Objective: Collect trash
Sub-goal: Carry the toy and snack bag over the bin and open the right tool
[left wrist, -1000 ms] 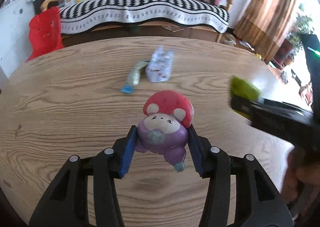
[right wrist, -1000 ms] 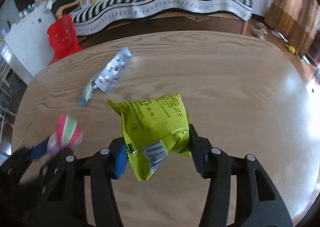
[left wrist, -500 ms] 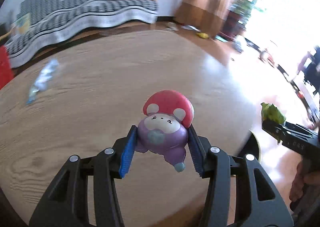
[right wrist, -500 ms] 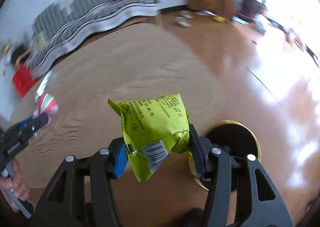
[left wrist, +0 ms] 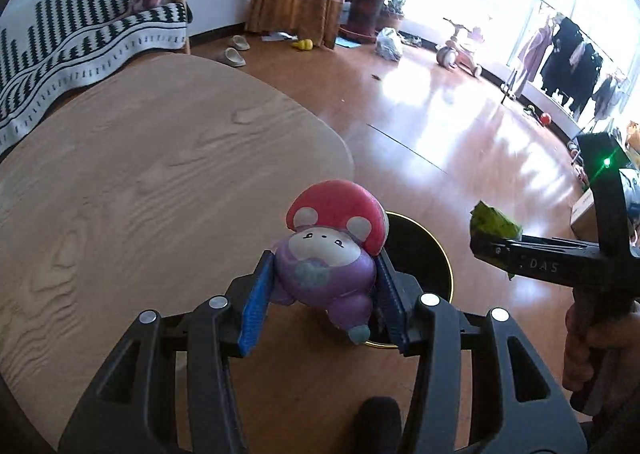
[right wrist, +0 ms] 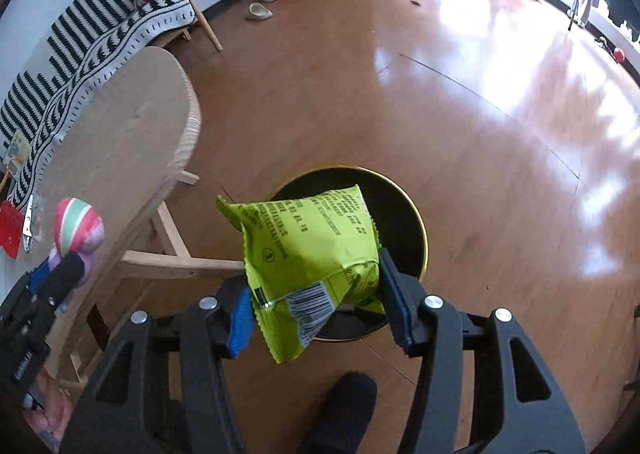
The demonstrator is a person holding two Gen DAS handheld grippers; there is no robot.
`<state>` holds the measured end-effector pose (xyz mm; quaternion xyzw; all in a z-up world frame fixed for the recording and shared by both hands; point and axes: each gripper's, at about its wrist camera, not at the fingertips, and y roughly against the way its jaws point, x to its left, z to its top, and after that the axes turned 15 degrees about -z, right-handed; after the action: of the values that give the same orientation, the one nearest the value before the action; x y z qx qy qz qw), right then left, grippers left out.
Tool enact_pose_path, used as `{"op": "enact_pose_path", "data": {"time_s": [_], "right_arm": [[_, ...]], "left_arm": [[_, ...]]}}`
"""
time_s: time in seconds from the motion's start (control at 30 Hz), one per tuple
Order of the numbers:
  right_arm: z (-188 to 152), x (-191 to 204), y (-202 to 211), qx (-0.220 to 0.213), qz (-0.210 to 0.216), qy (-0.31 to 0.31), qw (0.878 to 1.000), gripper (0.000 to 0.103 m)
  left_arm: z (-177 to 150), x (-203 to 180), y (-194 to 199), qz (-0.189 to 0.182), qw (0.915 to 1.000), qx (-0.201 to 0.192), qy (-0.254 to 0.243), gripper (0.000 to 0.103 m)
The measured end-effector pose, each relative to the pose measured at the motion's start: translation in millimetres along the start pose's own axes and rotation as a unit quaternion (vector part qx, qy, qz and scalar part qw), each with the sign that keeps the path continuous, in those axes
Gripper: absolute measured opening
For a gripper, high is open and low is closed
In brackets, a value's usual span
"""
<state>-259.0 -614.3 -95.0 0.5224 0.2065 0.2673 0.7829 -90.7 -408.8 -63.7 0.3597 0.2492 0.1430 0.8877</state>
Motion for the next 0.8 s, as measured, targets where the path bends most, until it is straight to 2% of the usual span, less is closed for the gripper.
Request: {"op": "enact_pose_path", "data": {"time_s": [0.17,0.53,0.63,0.8], "right_arm": [[0.3,4.9,-2.7,0.007,0.001,0.004,1.0,0.054],[6.2,13.6,-4.0,0.006,0.005,0.007,1.0,0.057],[9.8,11.0,0.9,-0.004,0.008,-0.002,1.0,0.08],[13.8,8.7,11.4,-0.022,0.01,-0.017,1.0,0.08]], "left_arm": [[2.5,-7.0,-11.2,0.002,0.9999,0.006,-0.013,0.049],[5.5,-5.8,-16.4,-0.01,0.9999,0.007,0.004,0.049],[5.1,-6.2,-19.5,-0.013,0.9998,0.009,0.007,0.049],[2.8,-11.5,-27.9,-0.018,0.9997,0.017,0.002,0.049]]}}
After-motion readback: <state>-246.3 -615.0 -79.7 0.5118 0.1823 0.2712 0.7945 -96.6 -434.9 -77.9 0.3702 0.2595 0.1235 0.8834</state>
